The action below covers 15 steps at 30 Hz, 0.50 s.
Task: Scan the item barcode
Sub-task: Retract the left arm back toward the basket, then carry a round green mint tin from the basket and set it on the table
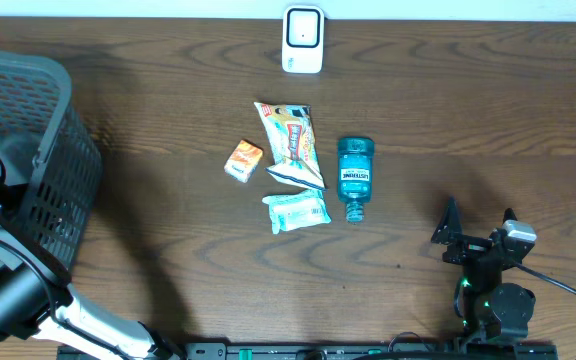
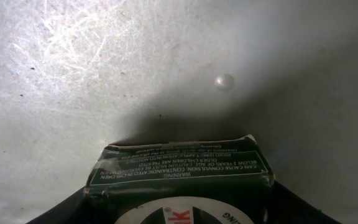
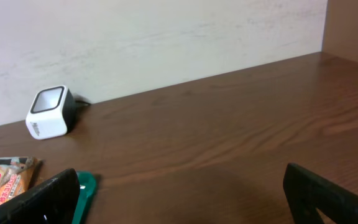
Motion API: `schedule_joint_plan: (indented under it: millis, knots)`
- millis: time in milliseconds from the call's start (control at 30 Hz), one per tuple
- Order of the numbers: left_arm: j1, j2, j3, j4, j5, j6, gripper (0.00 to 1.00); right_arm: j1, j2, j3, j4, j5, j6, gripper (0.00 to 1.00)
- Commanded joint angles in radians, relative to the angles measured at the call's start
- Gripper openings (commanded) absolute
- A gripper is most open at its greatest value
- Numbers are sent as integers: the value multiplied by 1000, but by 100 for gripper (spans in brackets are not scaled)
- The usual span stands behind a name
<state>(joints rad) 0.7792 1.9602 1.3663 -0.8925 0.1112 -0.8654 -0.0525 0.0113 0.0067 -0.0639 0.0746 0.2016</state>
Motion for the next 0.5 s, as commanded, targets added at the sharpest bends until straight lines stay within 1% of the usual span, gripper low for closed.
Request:
schedule_joint_plan:
  millis: [0,167,333,400,467]
  knots:
    - [18,-45,-2,-10,2,44,66,5,-5,-1,-3,-2,7,99]
    - [39,-200,33,-11,2,72,65,5,-5,-1,-3,-2,7,99]
    - [44,-413,47,-9,10,71,65,5,-5,-1,-3,-2,7,99]
    - [44,-507,49,-2,54,71,65,5,-5,-1,-3,-2,7,99]
    - [44,-601,50,17,129,70,65,5,-5,-1,-3,-2,7,99]
